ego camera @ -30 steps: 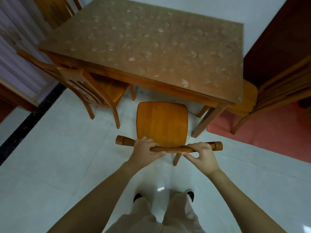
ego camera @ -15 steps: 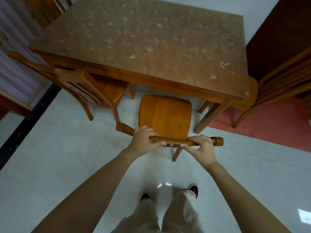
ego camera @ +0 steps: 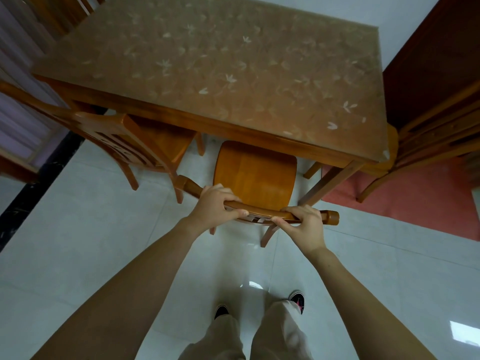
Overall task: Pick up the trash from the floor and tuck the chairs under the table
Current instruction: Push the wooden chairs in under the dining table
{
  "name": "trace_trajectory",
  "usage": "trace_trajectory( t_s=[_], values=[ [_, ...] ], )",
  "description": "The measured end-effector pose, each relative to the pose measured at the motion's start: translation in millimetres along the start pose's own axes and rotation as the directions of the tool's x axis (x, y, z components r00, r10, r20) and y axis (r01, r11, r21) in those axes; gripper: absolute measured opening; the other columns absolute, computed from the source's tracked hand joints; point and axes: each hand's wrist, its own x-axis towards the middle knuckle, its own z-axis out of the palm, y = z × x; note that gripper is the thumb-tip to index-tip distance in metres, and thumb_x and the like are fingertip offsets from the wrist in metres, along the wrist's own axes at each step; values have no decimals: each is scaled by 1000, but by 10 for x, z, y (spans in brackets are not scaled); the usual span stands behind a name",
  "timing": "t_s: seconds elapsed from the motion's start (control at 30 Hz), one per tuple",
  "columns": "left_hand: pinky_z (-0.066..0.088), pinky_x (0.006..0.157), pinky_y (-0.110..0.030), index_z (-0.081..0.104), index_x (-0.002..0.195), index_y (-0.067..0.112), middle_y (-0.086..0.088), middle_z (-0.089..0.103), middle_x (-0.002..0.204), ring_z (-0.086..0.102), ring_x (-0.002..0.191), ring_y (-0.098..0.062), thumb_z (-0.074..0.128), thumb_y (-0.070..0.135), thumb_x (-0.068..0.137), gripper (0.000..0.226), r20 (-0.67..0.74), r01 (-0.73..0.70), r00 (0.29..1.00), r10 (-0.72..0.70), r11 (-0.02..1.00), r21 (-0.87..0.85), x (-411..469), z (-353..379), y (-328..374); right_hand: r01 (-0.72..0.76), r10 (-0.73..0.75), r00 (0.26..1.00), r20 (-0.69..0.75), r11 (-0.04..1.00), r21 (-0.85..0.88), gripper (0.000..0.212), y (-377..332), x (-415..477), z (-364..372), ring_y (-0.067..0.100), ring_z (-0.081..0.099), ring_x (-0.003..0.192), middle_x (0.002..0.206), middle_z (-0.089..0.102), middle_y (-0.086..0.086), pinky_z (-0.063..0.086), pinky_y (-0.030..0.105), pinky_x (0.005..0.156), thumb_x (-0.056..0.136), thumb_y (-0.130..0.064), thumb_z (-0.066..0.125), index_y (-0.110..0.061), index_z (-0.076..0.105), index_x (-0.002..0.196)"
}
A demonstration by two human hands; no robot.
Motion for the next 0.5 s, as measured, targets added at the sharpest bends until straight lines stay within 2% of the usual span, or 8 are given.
trace_trajectory(
  t_s=[0.5],
  values=[
    [33,89,-35,72,108,25,17,61,94,48,97,-9,65,61,78,46,29,-21,999,21,1000,-4,631,-181,-184,-19,20,999,-41,1000,22,60,-39,579,32,6,53,82,79,64,-21,48,38,80,74,-84,45,-33,73,88]
  ],
)
